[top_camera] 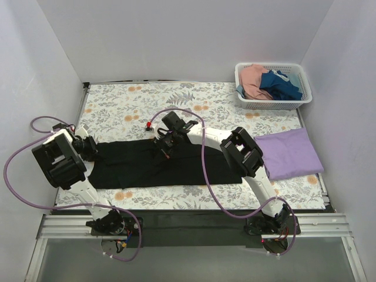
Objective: Fold and stack the t-shirts
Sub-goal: Fold the tshirt
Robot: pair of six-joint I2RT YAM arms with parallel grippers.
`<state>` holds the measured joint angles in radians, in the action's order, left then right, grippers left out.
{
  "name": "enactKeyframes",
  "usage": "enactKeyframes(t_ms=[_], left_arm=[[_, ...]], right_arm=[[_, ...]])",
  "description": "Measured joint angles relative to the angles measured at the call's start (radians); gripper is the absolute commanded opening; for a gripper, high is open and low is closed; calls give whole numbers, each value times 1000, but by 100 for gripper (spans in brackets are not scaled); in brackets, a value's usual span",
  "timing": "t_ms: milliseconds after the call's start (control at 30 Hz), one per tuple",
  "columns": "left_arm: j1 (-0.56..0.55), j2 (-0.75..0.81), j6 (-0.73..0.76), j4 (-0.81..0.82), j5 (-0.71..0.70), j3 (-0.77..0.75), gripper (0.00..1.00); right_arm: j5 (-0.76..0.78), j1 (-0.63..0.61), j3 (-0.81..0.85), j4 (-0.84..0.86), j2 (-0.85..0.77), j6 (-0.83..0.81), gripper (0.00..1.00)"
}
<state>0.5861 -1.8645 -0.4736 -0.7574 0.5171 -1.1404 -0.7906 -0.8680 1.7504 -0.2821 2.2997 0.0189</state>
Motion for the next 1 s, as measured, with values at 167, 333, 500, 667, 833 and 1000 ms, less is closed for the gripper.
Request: enactKeyframes(t_ms=[167, 333, 500, 667, 833, 1000], left_arm=[[1, -16, -32, -5, 22, -28, 28], [0, -32, -17, 0, 45, -88, 30], [-4, 19, 42, 2, 66, -138, 31], [-54, 174, 103, 5, 15, -114, 31], [-219, 290, 127, 32, -77, 21, 30], [-330, 253, 109, 31, -179, 122, 29]], right_arm=[[9, 1, 3, -13, 5, -7, 26], [18, 14, 21, -34, 5, -30, 51], [6, 75, 19, -63, -28, -47, 62], [1, 163, -13, -98, -141, -92, 57], [69, 246, -35, -187, -219, -208, 50], [203, 321, -127, -279, -225, -330, 46]])
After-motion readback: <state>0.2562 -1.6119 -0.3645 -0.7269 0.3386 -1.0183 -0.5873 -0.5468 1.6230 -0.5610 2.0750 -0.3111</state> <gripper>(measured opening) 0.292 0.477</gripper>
